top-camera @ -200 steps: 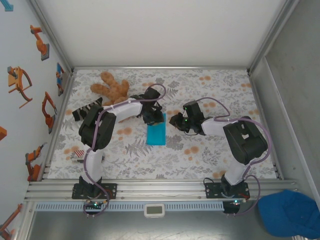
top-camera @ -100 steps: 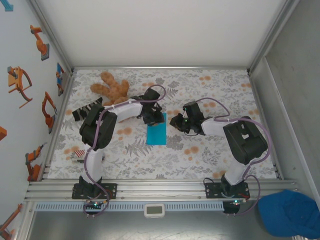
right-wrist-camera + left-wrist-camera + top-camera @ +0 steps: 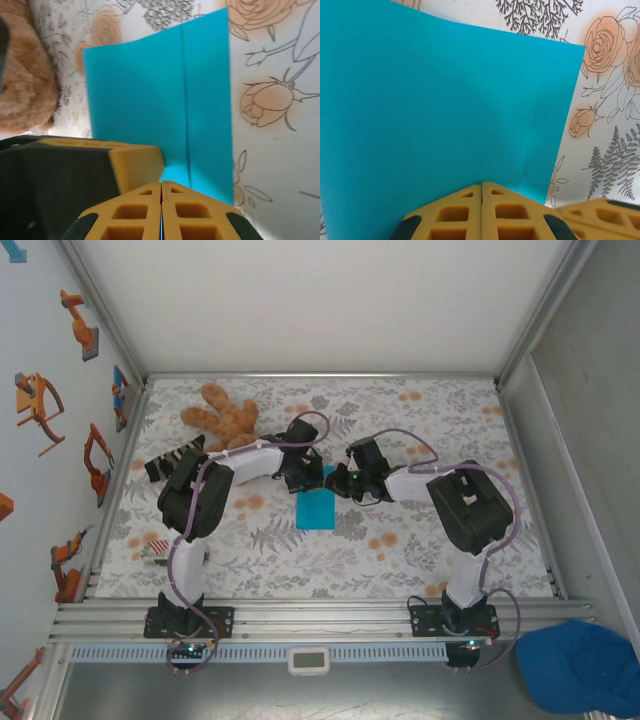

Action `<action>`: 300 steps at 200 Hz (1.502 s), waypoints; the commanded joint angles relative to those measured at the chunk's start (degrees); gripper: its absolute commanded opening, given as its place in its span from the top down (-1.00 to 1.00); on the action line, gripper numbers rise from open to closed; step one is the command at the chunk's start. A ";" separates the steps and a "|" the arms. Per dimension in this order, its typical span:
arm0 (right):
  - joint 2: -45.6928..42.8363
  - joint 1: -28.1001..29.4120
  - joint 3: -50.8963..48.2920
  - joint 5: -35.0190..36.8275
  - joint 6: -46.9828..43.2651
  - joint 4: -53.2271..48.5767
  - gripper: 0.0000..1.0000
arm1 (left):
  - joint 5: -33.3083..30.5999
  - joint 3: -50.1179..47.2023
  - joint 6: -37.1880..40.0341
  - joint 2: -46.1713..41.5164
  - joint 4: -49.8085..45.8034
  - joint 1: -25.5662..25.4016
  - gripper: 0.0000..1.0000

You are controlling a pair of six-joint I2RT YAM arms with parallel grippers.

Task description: Fold a paper plane with a square sheet of paper (pick it up from the middle)

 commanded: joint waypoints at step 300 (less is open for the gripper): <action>2.22 1.69 2.01 3.98 -3.27 -12.48 0.98 | 6.09 -13.24 -2.79 -18.22 3.97 8.08 0.21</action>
